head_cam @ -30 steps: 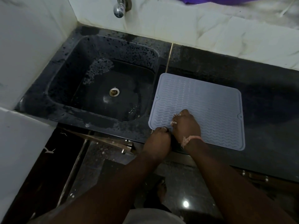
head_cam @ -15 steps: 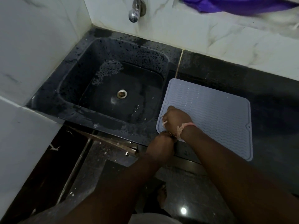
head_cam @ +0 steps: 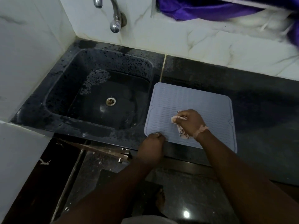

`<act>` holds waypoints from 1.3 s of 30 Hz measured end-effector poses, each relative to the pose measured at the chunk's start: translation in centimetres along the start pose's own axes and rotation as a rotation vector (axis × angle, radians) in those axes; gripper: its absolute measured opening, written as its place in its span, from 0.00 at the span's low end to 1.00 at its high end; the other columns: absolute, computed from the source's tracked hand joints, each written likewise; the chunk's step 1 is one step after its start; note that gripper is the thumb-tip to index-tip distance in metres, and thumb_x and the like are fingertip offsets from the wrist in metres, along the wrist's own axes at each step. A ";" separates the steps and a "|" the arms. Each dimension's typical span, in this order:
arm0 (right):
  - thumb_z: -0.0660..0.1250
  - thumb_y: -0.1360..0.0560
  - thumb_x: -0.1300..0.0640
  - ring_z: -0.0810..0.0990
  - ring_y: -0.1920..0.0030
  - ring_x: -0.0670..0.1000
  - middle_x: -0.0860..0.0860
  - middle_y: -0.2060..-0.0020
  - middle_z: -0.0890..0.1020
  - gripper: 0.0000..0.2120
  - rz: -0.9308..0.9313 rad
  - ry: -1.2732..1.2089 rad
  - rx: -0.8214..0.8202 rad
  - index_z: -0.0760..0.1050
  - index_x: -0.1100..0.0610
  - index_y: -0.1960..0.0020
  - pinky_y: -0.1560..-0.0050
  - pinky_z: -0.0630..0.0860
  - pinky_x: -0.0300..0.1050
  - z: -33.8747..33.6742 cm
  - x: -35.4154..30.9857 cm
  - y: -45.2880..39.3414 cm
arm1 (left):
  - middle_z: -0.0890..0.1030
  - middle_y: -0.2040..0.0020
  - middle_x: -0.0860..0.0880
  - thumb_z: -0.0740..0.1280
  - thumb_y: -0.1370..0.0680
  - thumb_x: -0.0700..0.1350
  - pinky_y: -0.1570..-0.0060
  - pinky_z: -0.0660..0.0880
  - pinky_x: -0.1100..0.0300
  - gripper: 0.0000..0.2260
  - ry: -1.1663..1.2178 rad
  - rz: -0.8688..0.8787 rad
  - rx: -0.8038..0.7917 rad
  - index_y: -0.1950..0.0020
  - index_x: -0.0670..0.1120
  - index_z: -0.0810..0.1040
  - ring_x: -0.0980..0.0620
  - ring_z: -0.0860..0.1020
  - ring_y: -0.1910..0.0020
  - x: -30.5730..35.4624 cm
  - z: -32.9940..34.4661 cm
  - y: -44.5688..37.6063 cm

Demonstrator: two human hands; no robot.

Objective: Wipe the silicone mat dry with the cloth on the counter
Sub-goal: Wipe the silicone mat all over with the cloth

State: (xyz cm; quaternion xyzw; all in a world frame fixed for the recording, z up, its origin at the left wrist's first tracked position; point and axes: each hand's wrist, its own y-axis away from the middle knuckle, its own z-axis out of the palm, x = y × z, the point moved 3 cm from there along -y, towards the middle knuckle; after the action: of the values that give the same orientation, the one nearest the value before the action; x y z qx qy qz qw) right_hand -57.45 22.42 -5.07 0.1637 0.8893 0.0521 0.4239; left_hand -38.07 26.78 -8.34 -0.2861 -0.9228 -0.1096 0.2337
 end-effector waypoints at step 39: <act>0.63 0.21 0.60 0.79 0.48 0.58 0.57 0.53 0.73 0.08 0.376 0.233 0.425 0.79 0.64 0.51 0.47 0.75 0.43 -10.2 14.5 7.7 | 0.71 0.33 0.45 0.62 0.26 0.43 0.46 0.77 0.47 0.28 -0.337 -0.162 -0.126 0.24 0.50 0.68 0.42 0.71 0.39 5.7 2.7 -2.9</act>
State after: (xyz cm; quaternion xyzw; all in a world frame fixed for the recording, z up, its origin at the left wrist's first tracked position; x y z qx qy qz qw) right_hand -71.89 35.03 -7.47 0.4033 0.8769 -0.0391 0.2584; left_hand -44.92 28.04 -8.03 -0.2390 -0.9602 -0.1361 0.0477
